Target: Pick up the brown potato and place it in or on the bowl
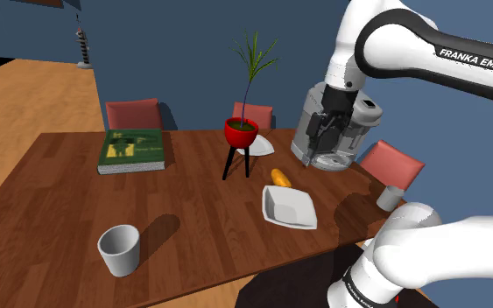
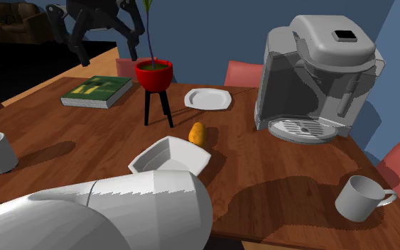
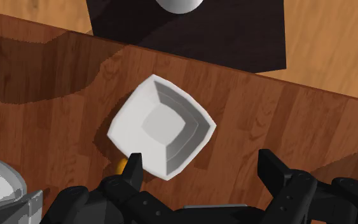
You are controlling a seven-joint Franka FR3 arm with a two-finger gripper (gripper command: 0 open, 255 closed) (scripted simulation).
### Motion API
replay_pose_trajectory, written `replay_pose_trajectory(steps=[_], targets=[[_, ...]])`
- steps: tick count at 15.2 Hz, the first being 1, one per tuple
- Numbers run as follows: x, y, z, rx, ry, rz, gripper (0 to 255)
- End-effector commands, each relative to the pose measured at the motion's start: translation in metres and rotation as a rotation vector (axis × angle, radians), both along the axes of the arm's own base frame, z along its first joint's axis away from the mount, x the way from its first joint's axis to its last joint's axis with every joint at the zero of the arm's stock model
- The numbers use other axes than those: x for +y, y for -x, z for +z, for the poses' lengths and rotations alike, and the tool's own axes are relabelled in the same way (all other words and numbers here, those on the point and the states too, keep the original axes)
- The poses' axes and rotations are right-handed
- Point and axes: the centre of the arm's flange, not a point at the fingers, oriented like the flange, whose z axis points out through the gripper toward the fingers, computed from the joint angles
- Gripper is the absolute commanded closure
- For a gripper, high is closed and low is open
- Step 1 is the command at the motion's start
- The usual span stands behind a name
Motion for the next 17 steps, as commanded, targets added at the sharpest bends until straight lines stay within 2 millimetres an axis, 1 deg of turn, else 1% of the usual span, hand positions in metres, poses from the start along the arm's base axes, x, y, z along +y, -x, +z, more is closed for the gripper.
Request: replay_pose_trajectory(steps=[1, 17], targets=[[0.0, 0.0, 0.0, 0.0, 0.0, 0.0, 0], [-0.098, -0.107, -0.15, -0.02, 0.009, -0.007, 0]])
